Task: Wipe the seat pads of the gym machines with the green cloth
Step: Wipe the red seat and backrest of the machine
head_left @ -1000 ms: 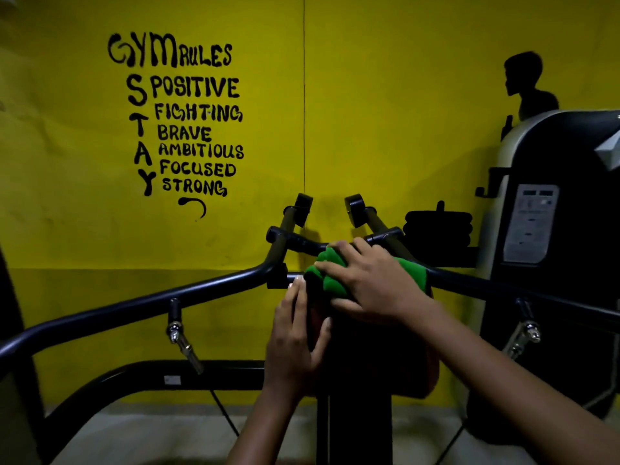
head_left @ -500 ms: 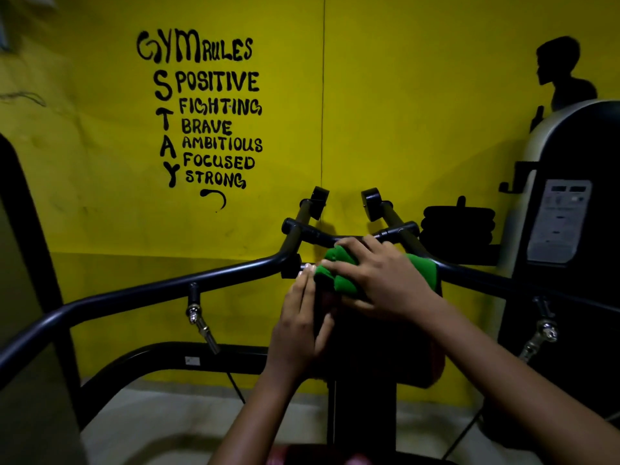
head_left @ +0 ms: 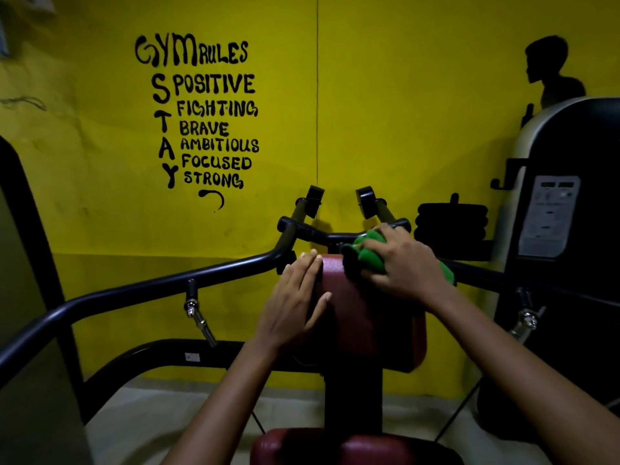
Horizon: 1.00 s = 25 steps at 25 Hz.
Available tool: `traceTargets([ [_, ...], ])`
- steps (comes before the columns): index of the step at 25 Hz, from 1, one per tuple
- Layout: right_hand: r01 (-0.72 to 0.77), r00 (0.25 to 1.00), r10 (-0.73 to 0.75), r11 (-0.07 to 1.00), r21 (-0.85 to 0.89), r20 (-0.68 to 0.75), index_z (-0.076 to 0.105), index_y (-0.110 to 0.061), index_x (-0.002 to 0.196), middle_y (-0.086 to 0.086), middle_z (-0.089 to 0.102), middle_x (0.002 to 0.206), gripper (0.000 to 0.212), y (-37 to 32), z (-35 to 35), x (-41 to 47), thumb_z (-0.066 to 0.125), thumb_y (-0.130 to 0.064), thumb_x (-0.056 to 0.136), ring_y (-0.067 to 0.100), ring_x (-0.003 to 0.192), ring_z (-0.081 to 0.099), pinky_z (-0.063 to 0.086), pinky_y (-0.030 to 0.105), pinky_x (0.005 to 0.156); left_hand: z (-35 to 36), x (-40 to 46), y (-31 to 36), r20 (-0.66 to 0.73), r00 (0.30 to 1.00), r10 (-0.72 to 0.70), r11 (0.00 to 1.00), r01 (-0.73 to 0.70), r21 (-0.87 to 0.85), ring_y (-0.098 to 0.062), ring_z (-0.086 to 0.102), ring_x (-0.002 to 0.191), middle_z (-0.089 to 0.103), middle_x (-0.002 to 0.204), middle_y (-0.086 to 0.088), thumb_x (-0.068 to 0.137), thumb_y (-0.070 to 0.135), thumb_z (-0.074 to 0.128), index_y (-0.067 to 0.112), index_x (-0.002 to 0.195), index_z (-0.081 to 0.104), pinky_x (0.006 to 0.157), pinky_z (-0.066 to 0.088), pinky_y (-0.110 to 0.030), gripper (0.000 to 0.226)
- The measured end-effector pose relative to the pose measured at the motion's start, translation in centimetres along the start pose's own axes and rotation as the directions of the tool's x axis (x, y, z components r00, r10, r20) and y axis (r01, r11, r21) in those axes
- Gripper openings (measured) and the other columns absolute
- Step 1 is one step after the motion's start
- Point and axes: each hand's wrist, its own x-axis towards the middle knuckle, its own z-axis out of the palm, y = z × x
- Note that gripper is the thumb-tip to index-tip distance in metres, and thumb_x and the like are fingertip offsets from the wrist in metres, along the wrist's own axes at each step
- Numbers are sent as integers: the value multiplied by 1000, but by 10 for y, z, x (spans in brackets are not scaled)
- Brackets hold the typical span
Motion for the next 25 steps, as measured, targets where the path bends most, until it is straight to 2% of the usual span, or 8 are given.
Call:
traceTargets([
  [2,-253,967,252,965,75,28,48,-31,133,4,41,137,51,5,1,12,52,-52,87,25,121,42,44,36,89,3,11,7,40,996,73,993,-77,89,-29,45,130,50,138,-17,95,42,35,-1,136,46,109,28,-42,60],
  [3,-278,961,278,958,74,8,49,-30,132,5,42,136,52,0,2,12,53,-52,86,26,121,43,44,37,89,6,16,10,50,995,81,990,-86,115,-30,48,127,52,135,-17,96,43,33,-1,135,47,110,27,-43,60],
  [8,17,988,-17,1000,1,-155,65,-27,112,10,56,116,49,-3,17,-29,71,-45,67,32,95,56,48,39,68,19,18,10,32,998,51,993,-54,107,-27,44,129,52,136,-15,100,47,23,2,137,45,114,20,-39,63],
  [13,-396,902,422,892,217,-89,60,-26,120,7,49,126,41,14,14,-3,58,-45,83,28,111,48,46,37,83,14,18,6,55,995,79,992,-84,92,-26,42,132,49,140,-14,99,51,21,3,140,43,115,18,-37,66],
  [16,-202,915,236,970,134,-326,63,-23,117,12,54,121,47,2,34,-41,51,-44,77,32,97,51,51,41,74,17,18,8,12,999,53,998,-54,38,-24,43,132,50,140,-11,99,50,22,6,139,45,114,20,-35,64],
  [20,51,921,-50,999,-8,-387,54,-25,123,14,52,121,48,13,48,-68,51,-43,78,34,89,51,49,38,66,12,24,-4,-15,997,73,994,-74,-76,-19,46,127,53,137,-3,101,38,27,13,136,51,103,33,-35,49],
  [22,-68,926,75,997,31,-370,60,-23,116,14,53,116,44,19,38,-46,59,-39,74,34,87,53,53,42,63,14,23,-11,-8,993,121,991,-121,-56,-19,42,130,49,141,-3,101,32,29,13,140,46,104,33,-37,46],
  [25,-304,843,355,934,185,-405,64,-22,115,14,54,118,43,3,43,-42,56,-40,77,33,92,51,53,41,68,24,17,-9,-59,992,107,991,-111,-72,-22,33,137,45,144,-9,103,32,24,8,141,43,114,23,-39,49],
])
